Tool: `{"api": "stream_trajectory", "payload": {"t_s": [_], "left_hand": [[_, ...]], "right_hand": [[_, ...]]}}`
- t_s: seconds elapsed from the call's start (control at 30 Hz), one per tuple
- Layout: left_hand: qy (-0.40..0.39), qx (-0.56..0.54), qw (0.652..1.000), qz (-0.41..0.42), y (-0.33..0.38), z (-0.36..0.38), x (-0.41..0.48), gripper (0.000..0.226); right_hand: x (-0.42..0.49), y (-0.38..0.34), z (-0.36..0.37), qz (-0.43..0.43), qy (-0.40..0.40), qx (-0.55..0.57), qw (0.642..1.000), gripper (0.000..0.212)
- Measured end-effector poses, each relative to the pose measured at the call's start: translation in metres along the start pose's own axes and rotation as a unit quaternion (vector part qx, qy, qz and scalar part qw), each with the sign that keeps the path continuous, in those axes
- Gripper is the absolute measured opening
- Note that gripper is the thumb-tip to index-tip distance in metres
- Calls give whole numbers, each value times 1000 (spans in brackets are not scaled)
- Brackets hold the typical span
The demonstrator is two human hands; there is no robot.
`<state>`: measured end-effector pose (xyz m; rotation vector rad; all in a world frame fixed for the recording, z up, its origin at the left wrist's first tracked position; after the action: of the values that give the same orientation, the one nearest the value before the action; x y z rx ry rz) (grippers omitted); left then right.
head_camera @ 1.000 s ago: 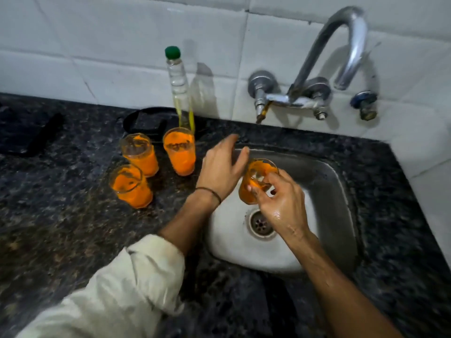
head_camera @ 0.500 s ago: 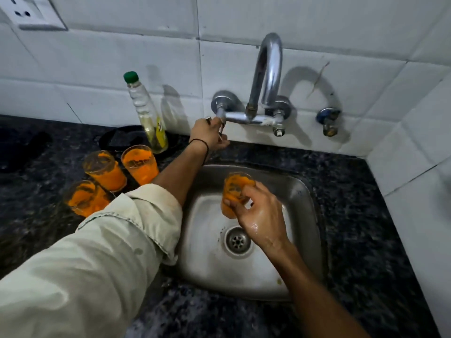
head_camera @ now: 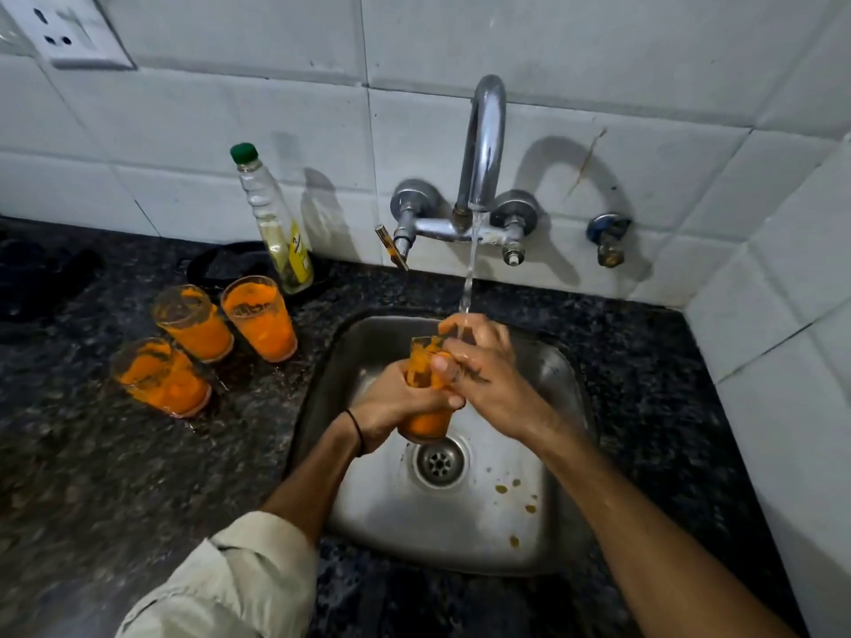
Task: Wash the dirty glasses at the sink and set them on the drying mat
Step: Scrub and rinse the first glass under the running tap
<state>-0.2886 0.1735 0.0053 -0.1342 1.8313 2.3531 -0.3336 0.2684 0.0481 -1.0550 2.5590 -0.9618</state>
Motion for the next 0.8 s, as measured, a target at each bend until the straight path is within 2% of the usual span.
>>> {"api": "stream_trajectory", "payload": {"t_s": [0.07,0.1,0.17,0.2,0.23,0.3,0.37,0.4,0.43,0.47,0.5,0.53,0.57,0.6,0.63,0.67,0.7,0.73,0.8], "left_hand": [[79,108,990,42,9,1,3,30],[134,198,968,80,14,3,4,26],[245,327,905,120,18,13,-1,12],[290,338,889,109,17,16,-4,11],[309,322,890,92,14,18,-6,19],[256,265,928,57,1,17,3,32],[117,112,987,15,-7,19,13,35],[30,13,999,-15,-10,23,14,36],[-47,-61,996,-48,-12,27,10,37],[-90,-107,987,-79,-13,28,7,38],[-96,-106,985,-93,-13,27,6,37],[-64,-67,992,-88,-15,24,9,34],[-4,12,998,-69,-14,19,13,28],[70,128,989,-40,-11,14,16,22],[147,256,955,-16,-6,11,16,18],[219,334,917,8,-2,8,13,21],[252,334,908,20,-3,9,9,28],[246,287,925,25,-9,9,9,33],[155,153,976,24,-16,6,13,29]], "right_hand": [[-2,-9,-1,-12,68,-97,993,44],[-4,-15,-2,-6,115,-120,986,41],[-3,-16,-4,73,180,-119,974,37],[2,-9,-5,135,185,-105,968,41],[7,-4,-7,186,174,-105,961,45],[14,3,-11,198,140,-115,963,49],[17,2,-14,145,92,-46,984,52],[15,1,-12,122,57,25,991,51],[13,0,-8,110,26,96,989,48],[13,-1,-5,105,14,135,985,46],[14,0,-4,110,18,136,984,45],[16,2,-4,128,33,109,985,45],[16,3,-5,156,50,64,984,45],[16,6,-4,193,65,2,979,43],[14,6,-3,230,79,-61,968,42],[12,3,-2,252,88,-101,958,43],[12,1,0,255,95,-124,954,45],[13,-2,1,239,98,-142,955,47],[16,-8,3,181,68,-151,969,50]]}}
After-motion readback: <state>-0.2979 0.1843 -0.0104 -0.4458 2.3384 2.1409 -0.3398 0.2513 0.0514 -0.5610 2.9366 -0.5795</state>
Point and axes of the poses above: each hand's wrist, its own x-axis towards the middle knuckle, its own z-axis out of the palm, y = z × x, the point moved 8 cm from there along x, towards the middle knuckle, and after that the axes turned 7 degrees about -x, right-handed, at the moved point
